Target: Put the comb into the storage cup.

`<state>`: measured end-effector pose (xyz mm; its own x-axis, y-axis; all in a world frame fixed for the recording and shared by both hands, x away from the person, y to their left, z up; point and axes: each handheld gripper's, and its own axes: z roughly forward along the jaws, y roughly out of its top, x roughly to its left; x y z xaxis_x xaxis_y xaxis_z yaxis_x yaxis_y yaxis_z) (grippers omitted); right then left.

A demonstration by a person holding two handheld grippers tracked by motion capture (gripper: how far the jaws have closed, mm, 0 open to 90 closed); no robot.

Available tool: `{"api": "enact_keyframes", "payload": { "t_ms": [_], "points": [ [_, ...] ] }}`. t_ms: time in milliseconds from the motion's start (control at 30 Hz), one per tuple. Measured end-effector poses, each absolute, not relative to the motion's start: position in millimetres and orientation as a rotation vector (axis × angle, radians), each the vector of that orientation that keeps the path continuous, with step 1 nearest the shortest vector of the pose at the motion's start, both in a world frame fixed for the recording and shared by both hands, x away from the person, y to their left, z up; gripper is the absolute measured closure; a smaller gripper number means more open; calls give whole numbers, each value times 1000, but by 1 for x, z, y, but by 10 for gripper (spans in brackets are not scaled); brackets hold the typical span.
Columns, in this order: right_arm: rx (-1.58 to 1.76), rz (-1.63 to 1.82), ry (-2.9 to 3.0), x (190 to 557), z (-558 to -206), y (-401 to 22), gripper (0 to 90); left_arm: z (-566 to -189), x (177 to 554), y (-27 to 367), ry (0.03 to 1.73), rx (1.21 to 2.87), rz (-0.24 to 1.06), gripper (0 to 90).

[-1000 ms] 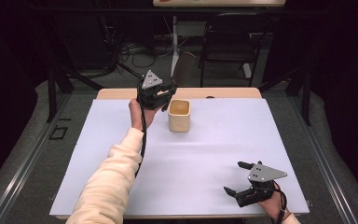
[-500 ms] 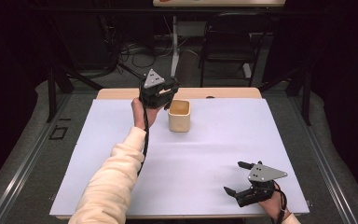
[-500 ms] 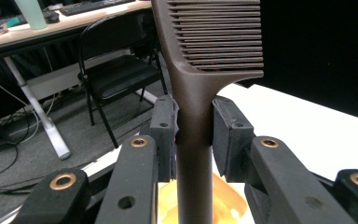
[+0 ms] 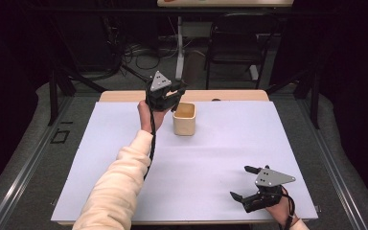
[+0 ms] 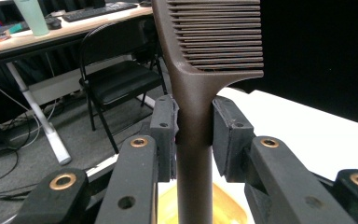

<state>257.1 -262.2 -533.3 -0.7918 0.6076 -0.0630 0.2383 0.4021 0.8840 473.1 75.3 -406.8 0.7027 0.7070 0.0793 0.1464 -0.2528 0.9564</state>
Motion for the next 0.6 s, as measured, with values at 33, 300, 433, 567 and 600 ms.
{"api": "enact_keyframes", "payload": {
  "t_ms": [33,300,433,567,600],
  "points": [
    [727,1351,2289,257,-533,-262,2,-407,473,75,677,1774,615,719],
    [730,1350,2293,257,-533,-262,3,-408,472,72,666,1750,622,719],
    [729,1349,2293,257,-533,-262,2,-410,472,71,665,1731,624,719],
    [729,1351,2293,257,-533,-262,3,-412,472,70,655,1717,632,719],
    [730,1350,2294,257,-533,-262,3,-412,472,69,651,1719,630,719]
  ]
}}
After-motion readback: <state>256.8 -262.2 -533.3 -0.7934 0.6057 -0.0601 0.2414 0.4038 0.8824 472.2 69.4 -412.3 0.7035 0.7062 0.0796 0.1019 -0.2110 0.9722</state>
